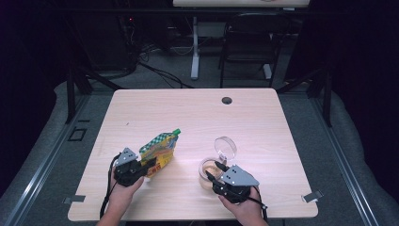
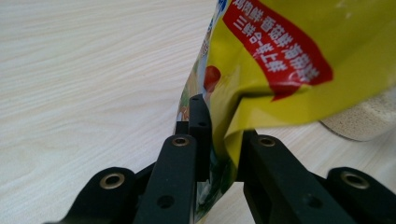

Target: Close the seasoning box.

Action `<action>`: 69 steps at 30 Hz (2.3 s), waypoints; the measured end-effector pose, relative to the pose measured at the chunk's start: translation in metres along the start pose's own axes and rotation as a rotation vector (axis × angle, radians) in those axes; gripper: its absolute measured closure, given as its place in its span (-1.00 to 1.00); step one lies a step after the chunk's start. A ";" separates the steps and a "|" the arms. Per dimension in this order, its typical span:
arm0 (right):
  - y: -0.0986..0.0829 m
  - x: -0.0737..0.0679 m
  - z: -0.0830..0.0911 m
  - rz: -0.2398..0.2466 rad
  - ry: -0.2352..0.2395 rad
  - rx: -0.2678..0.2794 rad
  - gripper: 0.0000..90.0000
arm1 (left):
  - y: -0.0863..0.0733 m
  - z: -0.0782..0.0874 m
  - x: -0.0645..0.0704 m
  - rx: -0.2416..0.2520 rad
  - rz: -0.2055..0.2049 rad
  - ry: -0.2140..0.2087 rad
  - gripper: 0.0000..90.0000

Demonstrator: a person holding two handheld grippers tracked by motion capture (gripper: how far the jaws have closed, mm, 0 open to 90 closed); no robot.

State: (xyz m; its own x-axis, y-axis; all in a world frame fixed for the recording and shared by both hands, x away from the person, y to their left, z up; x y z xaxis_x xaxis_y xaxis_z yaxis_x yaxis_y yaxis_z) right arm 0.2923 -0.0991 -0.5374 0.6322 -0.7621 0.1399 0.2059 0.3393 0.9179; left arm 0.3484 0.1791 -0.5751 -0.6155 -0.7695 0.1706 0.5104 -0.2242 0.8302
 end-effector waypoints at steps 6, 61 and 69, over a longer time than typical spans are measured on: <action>0.001 0.000 -0.001 0.002 0.003 -0.002 0.22 | -0.006 0.000 -0.005 -0.016 0.035 0.002 0.84; 0.012 0.018 0.007 -0.050 0.077 -0.014 0.66 | -0.006 0.022 -0.002 0.009 -0.010 -0.024 -0.09; 0.016 0.022 0.014 -0.055 0.083 -0.021 0.95 | -0.003 0.026 -0.004 0.021 0.009 -0.024 -0.09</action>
State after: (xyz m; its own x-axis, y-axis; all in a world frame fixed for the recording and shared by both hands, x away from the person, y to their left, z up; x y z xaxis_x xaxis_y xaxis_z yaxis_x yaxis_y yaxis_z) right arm 0.2991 -0.1178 -0.5146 0.6789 -0.7320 0.0579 0.2572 0.3109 0.9150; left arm 0.3335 0.1983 -0.5649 -0.6251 -0.7570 0.1906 0.5034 -0.2043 0.8396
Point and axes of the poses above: each handheld gripper's, and its own axes: z roughly backward along the jaws, y roughly out of its top, x roughly to its right, the point moved 6 cm from there along -z, roughly forward along the jaws, and after that the axes turned 1 degree about -y, right-handed, at the moved point
